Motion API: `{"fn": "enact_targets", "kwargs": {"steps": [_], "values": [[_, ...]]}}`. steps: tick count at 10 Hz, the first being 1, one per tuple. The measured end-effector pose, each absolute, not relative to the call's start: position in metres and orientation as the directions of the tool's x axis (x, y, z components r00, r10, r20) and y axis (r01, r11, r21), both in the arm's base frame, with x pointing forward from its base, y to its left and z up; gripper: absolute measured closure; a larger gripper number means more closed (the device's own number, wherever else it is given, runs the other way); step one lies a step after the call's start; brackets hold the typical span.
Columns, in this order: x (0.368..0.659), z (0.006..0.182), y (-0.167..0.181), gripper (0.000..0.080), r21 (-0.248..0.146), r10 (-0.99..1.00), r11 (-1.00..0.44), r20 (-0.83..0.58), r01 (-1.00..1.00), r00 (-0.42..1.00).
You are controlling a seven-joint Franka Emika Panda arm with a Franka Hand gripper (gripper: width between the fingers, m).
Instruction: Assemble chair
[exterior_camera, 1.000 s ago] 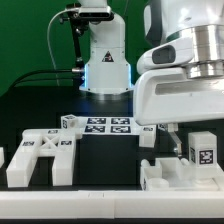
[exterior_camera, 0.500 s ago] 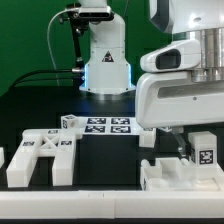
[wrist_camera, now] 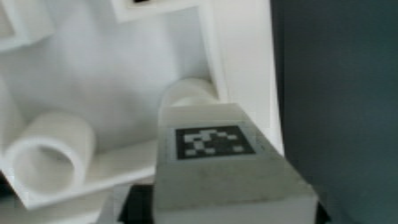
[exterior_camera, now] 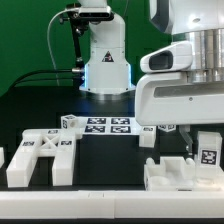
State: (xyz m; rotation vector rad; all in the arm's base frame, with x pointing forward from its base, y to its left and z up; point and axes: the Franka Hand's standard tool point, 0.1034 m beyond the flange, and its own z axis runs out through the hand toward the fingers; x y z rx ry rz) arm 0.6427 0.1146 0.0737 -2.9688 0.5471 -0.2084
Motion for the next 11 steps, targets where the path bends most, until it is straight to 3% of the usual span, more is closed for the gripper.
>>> {"fn": "enact_targets", "kwargs": {"steps": [2, 5, 8, 9, 10, 11], "values": [[0.6421, 0.0734, 0.1141, 0.0514, -0.162, -0.576, -0.812, 0.073, -0.560, 0.814], [0.6401, 0.0724, 0.1126, 0.0514, -0.181, -0.848, -0.516, -0.033, -0.837, 0.530], [0.6402, 0.0727, 0.1132, 0.0458, -0.181, -0.816, -0.564, -0.023, -0.805, 0.577], [0.6426, 0.0759, 0.1144, 0.0276, -0.176, -0.728, -0.675, 0.001, -0.716, 0.686], [0.6459, 0.0792, 0.1124, 0.0276, -0.179, -0.583, -0.803, 0.042, -0.568, 0.811], [0.6456, 0.0797, 0.1112, 0.0176, -0.174, -0.463, -0.878, 0.073, -0.446, 0.883]]}}
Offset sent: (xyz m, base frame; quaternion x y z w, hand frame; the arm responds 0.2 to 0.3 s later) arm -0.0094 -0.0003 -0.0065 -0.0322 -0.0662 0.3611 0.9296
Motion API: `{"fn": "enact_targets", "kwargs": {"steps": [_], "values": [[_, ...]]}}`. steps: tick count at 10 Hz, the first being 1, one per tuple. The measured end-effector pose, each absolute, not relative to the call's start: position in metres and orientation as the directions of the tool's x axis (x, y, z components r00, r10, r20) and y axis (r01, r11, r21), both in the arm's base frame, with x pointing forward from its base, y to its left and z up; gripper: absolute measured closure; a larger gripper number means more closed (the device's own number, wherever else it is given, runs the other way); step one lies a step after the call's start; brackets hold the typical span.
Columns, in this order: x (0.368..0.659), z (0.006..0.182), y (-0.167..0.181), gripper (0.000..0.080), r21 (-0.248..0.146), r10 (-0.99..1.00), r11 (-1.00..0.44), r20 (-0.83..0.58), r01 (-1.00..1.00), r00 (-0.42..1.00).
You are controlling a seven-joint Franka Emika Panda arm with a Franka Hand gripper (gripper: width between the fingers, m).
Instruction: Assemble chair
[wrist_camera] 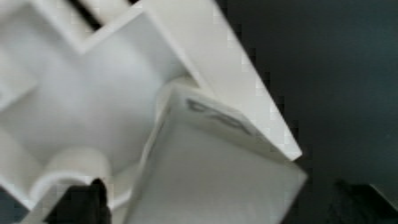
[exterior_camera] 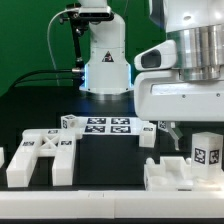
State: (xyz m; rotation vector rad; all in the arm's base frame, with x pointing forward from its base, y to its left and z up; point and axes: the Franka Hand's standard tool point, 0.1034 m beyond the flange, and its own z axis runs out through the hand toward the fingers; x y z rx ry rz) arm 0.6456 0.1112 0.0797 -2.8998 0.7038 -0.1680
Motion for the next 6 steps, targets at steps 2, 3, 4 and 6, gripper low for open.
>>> {"fn": "enact_targets", "kwargs": {"steps": [2, 3, 4, 6], "values": [[0.6452, 0.0782, 0.1106, 0.0158, -0.164, -0.388, -0.914, 0.086, -0.371, 0.918], [0.6452, 0.0780, 0.1103, 0.0151, -0.159, -0.338, -0.934, 0.095, -0.321, 0.937], [0.6437, 0.0768, 0.1109, 0.0151, -0.145, -0.240, -0.964, 0.108, -0.224, 0.965], [0.6383, 0.0747, 0.1162, 0.0150, -0.070, 0.052, -0.996, 0.136, 0.062, 0.989]]}}
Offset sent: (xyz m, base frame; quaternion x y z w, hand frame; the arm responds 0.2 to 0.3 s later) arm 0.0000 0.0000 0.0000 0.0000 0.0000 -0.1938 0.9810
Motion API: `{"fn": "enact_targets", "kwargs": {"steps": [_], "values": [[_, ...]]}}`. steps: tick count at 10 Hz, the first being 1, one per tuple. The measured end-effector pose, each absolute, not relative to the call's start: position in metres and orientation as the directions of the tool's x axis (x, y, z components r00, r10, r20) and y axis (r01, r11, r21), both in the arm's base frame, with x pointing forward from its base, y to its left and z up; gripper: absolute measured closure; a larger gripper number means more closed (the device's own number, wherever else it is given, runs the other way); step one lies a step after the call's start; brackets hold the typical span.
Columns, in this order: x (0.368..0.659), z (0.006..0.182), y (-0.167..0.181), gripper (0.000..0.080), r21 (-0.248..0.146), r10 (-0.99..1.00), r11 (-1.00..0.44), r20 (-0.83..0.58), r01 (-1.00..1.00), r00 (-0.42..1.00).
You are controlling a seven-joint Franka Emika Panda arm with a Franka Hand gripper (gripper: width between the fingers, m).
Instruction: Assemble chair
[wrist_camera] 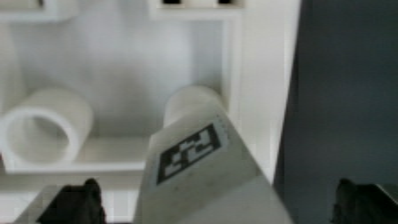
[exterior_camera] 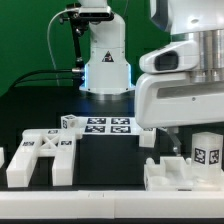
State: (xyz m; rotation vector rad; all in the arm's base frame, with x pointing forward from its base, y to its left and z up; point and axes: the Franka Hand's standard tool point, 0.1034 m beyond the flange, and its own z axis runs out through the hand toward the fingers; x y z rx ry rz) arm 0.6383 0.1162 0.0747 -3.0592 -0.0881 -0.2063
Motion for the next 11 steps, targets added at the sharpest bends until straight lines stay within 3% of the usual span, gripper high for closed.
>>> {"fn": "enact_targets", "kwargs": {"steps": [2, 3, 4, 8, 10, 11], "values": [[0.638, 0.073, 0.114, 0.0150, -0.075, 0.011, -0.997, 0.131, 0.021, 0.991], [0.638, 0.073, 0.114, 0.0239, -0.079, -0.008, -0.997, 0.130, 0.002, 0.992], [0.638, 0.073, 0.114, 0.0416, -0.088, -0.082, -0.994, 0.123, -0.072, 0.989], [0.649, 0.072, 0.114, 0.0413, -0.116, -0.336, -0.938, 0.087, -0.326, 0.938], [0.651, 0.072, 0.114, 0.0413, -0.135, -0.594, -0.801, 0.055, -0.583, 0.803], [0.650, 0.072, 0.116, 0.0413, -0.144, -0.775, -0.627, 0.021, -0.765, 0.631]]}}
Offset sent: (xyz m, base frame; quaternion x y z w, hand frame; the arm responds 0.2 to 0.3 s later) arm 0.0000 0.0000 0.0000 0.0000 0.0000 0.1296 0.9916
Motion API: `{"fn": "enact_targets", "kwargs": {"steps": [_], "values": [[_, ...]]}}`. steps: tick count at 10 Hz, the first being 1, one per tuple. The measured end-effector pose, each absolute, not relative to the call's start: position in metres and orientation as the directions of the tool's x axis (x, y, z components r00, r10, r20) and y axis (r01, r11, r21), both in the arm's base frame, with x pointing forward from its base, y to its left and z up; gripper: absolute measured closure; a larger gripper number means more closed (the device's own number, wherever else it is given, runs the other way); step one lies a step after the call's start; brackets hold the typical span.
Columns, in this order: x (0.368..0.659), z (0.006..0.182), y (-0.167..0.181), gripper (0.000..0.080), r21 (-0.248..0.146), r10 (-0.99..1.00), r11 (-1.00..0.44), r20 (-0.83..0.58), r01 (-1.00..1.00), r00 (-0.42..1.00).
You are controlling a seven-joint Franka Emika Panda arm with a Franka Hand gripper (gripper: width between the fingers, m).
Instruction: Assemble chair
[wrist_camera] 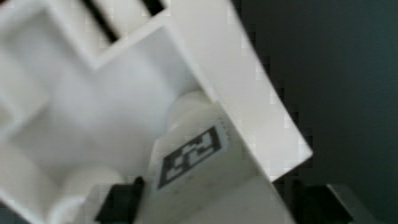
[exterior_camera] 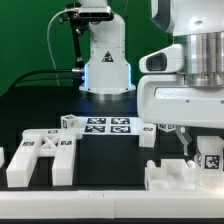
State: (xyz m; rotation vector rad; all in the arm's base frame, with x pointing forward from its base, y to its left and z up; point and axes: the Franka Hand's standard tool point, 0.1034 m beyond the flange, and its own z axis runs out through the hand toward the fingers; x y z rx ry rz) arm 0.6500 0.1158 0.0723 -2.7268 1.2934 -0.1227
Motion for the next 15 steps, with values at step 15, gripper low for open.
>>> {"fn": "enact_targets", "kwargs": {"steps": [15], "values": [[0.6495, 0.0776, 0.1138, 0.0150, -0.132, -0.233, -0.966, 0.080, -0.221, 0.969]]}}
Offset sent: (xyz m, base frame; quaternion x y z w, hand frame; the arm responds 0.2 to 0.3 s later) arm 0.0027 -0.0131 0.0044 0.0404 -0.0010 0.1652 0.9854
